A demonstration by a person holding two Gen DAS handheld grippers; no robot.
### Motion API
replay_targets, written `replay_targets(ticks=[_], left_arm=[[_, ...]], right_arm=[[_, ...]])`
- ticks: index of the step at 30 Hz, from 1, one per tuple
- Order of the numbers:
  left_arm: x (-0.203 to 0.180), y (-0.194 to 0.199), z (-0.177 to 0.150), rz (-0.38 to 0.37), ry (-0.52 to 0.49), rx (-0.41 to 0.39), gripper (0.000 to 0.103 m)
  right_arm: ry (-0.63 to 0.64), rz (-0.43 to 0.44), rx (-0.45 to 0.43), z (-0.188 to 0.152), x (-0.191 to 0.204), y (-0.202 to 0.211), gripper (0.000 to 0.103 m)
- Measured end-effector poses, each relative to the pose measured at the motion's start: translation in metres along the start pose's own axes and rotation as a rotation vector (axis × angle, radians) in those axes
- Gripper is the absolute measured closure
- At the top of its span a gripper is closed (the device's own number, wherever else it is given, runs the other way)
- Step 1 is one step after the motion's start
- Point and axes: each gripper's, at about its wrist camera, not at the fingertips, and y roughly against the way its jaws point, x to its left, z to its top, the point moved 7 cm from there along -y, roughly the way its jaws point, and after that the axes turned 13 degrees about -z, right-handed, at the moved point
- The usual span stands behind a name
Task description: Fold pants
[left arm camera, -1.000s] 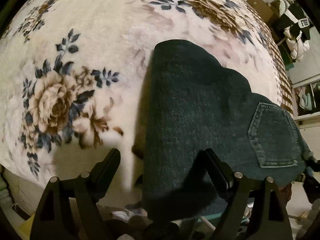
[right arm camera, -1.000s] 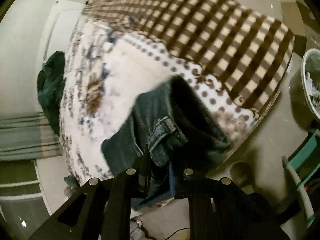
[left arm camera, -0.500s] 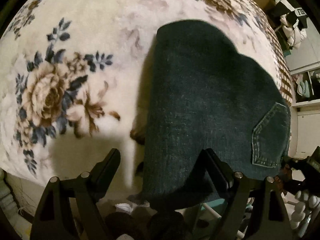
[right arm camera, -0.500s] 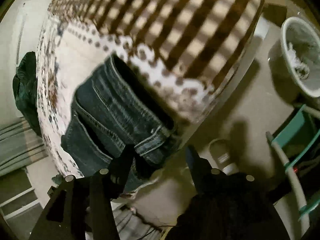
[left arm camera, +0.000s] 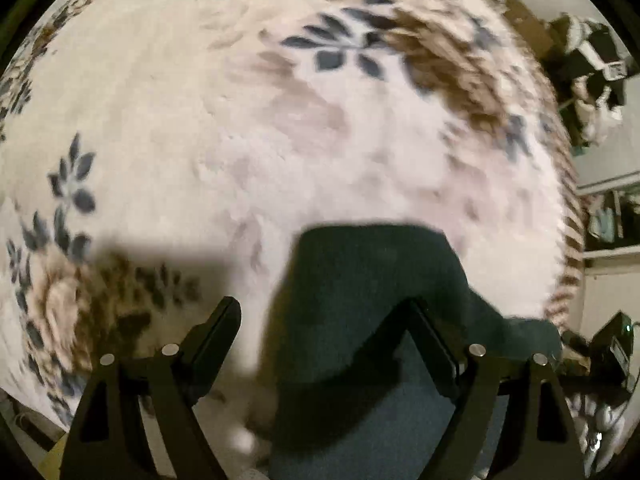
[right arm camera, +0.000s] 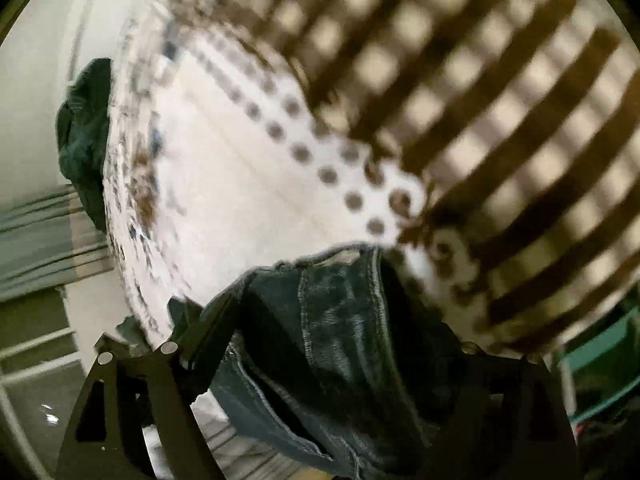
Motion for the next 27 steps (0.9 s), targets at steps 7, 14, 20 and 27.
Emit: replay_targets(ticks=[7,14,20,27], left_arm=[[0.027,0.000,-0.009,0.014,-0.007,-0.001,0.005],[0.035,0.039,-0.013,-0.045,0.036,-0.017,0.006],[0.005,0.008,0.010,-0.081,-0.037,0.050,0.007],[0.005,0.000,0.024,-0.046,-0.076,-0.006,0.074]], right_arm=[[0.074,-0.114,-0.168,-0.001,0.011,0.029,0.094],[0.142,-0.239,-0.143,0.005,0.021,0.011,0.086],[0.208,-0.245,-0.161,-0.012,0.050,0.032,0.044],[0.190,-0.277,-0.145,-0.010,0.040,0.025,0.044]])
